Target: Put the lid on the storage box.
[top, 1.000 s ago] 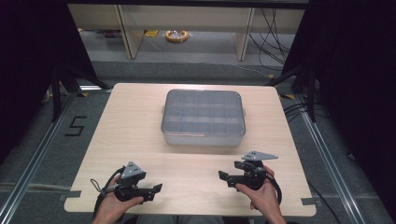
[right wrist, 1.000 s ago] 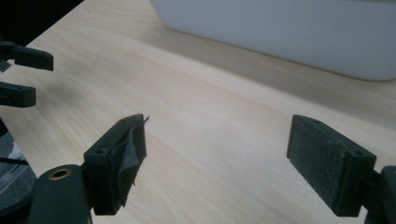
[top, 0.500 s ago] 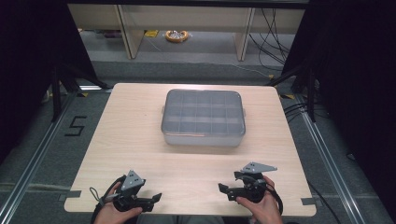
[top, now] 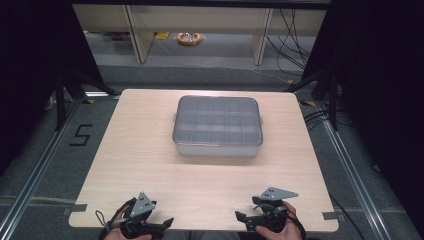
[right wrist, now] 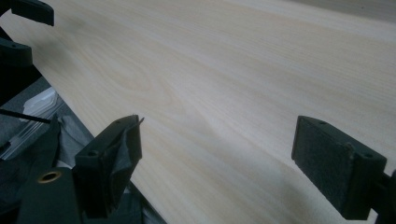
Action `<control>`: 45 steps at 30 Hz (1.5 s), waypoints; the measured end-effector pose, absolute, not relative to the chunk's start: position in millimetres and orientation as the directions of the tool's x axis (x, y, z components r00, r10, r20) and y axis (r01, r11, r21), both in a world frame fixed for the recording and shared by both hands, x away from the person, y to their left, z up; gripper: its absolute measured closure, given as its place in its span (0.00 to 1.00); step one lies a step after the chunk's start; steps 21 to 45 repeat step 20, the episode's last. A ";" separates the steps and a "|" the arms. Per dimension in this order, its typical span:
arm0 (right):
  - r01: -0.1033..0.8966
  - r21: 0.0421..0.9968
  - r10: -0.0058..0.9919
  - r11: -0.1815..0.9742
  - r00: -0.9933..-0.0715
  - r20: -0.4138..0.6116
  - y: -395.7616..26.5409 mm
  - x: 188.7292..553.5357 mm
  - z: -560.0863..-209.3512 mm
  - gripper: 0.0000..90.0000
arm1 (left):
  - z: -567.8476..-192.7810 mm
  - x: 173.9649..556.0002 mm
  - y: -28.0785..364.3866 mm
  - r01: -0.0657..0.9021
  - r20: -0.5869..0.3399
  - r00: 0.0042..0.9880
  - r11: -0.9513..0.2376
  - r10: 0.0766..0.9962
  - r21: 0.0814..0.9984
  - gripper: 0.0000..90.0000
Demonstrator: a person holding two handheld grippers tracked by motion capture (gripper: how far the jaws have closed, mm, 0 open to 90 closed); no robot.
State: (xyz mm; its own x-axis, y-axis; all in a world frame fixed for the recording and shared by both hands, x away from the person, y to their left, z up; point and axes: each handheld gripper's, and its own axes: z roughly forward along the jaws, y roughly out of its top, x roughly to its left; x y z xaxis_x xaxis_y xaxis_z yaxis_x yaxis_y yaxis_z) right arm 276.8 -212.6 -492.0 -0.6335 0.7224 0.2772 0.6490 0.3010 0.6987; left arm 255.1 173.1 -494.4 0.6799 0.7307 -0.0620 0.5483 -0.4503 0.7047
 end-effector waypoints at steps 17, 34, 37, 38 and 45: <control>0.640 0.692 0.742 0.334 -0.631 0.225 -215.8 271.6 -495.4 0.19 | -497.1 252.5 171.5 0.557 -0.071 0.684 -0.457 0.726 0.693 0.22; 0.641 0.692 0.745 0.332 -0.628 0.223 -216.3 272.0 -495.5 0.19 | -496.8 253.6 172.3 0.544 -0.056 0.693 -0.470 0.719 0.696 0.22; 0.641 0.692 0.745 0.332 -0.628 0.223 -216.3 272.0 -495.5 0.19 | -496.8 253.6 172.3 0.544 -0.056 0.693 -0.470 0.719 0.696 0.22; 0.641 0.692 0.745 0.332 -0.628 0.223 -216.3 272.0 -495.5 0.19 | -496.8 253.6 172.3 0.544 -0.056 0.693 -0.470 0.719 0.696 0.22; 0.641 0.692 0.745 0.332 -0.628 0.223 -216.3 272.0 -495.5 0.19 | -496.8 253.6 172.3 0.544 -0.056 0.693 -0.470 0.719 0.696 0.22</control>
